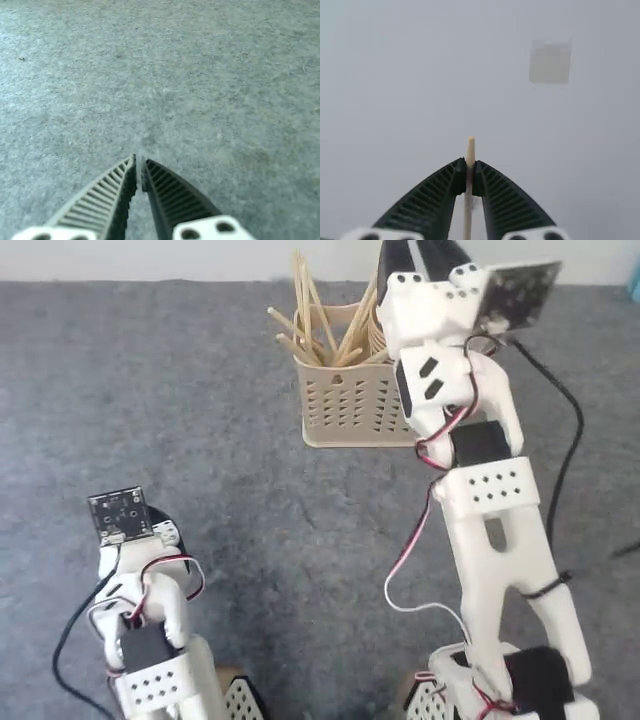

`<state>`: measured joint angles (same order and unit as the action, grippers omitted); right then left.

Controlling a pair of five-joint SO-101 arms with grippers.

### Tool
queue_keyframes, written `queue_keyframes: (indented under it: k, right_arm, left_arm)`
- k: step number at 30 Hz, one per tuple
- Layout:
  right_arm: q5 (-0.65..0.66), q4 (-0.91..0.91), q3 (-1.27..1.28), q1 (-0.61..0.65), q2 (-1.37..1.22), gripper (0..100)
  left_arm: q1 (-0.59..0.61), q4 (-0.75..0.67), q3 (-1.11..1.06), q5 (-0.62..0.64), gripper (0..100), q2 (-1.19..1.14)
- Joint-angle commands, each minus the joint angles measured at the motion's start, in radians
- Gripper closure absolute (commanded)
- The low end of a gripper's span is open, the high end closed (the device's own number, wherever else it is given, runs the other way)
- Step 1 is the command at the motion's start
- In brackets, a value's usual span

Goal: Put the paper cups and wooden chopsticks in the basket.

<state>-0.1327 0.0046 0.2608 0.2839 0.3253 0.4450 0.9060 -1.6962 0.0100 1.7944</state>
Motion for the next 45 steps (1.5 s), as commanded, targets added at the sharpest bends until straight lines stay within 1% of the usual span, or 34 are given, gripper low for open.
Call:
queue_keyframes:
  k: [1, 3, 5, 7, 9, 11, 13, 17, 18, 21, 26, 28, 30, 32, 34, 37, 40, 45]
  right_arm:
    - [0.052, 0.051, -0.049, -0.004, -0.008, 98.7]
    - [0.098, 0.102, -0.049, 0.007, -0.013, 96.2]
    - [0.089, 0.131, -0.049, 0.008, -0.012, 89.5]
    - [0.066, 0.14, -0.052, 0.007, -0.01, 83.1]
    - [0.052, 0.145, -0.049, 0.007, 0.004, 80.0]
    - [0.038, 0.205, -0.046, 0.007, 0.048, 80.8]
    - [0.006, 0.292, -0.046, 0.005, 0.116, 84.2]
    - [-0.066, 0.441, -0.044, 0.005, 0.291, 99.0]
    - [-0.08, 0.478, -0.044, 0.005, 0.334, 99.6]
    - [-0.109, 0.607, -0.044, 0.005, 0.46, 95.7]
    - [-0.092, 0.805, -0.044, 0.002, 0.604, 95.8]
    - [-0.068, 0.912, -0.046, -0.036, 0.65, 96.4]
    - [-0.066, 1.03, -0.043, -0.085, 0.714, 99.7]
    - [-0.068, 1.139, -0.015, -0.136, 0.788, 99.1]
    - [-0.064, 1.198, 0.04, -0.189, 0.875, 99.1]
    - [-0.054, 1.188, 0.175, -0.249, 1.007, 99.1]
    - [0.02, 1.144, 0.359, -0.286, 1.113, 99.1]
    - [0.087, 0.957, 0.761, -0.337, 1.234, 99.1]
  left_arm:
    - [-0.009, 0.003, 0.012, -0.014, 99, 0.023]
    - [-0.011, 0.005, 0.012, -0.015, 99, 0.023]
    - [-0.015, 0.008, 0.012, -0.049, 99, 0.023]
    - [-0.052, 0.015, 0.012, -0.101, 99, 0.023]
    - [-0.087, 0.043, 0.012, -0.146, 99, 0.023]
    - [-0.107, 0.049, 0.012, -0.181, 99, 0.023]
    - [-0.109, 0.051, 0.012, -0.192, 99, 0.023]
    - [-0.11, 0.051, 0.012, -0.192, 99, 0.023]
    - [-0.11, 0.051, 0.012, -0.192, 99, 0.023]
    - [-0.11, 0.051, 0.012, -0.192, 99, 0.023]
    - [-0.109, 0.051, 0.012, -0.192, 99, 0.023]
    - [-0.107, 0.051, 0.012, -0.19, 99, 0.023]
    - [-0.107, 0.052, 0.012, -0.19, 99, 0.023]
    - [-0.107, 0.052, 0.012, -0.19, 99, 0.023]
    - [-0.107, 0.052, 0.012, -0.19, 99, 0.023]
    - [-0.109, 0.052, 0.012, -0.19, 99, 0.023]
    - [-0.11, 0.06, 0.012, -0.19, 99, 0.023]
    - [-0.112, 0.084, 0.012, -0.196, 99, 0.023]
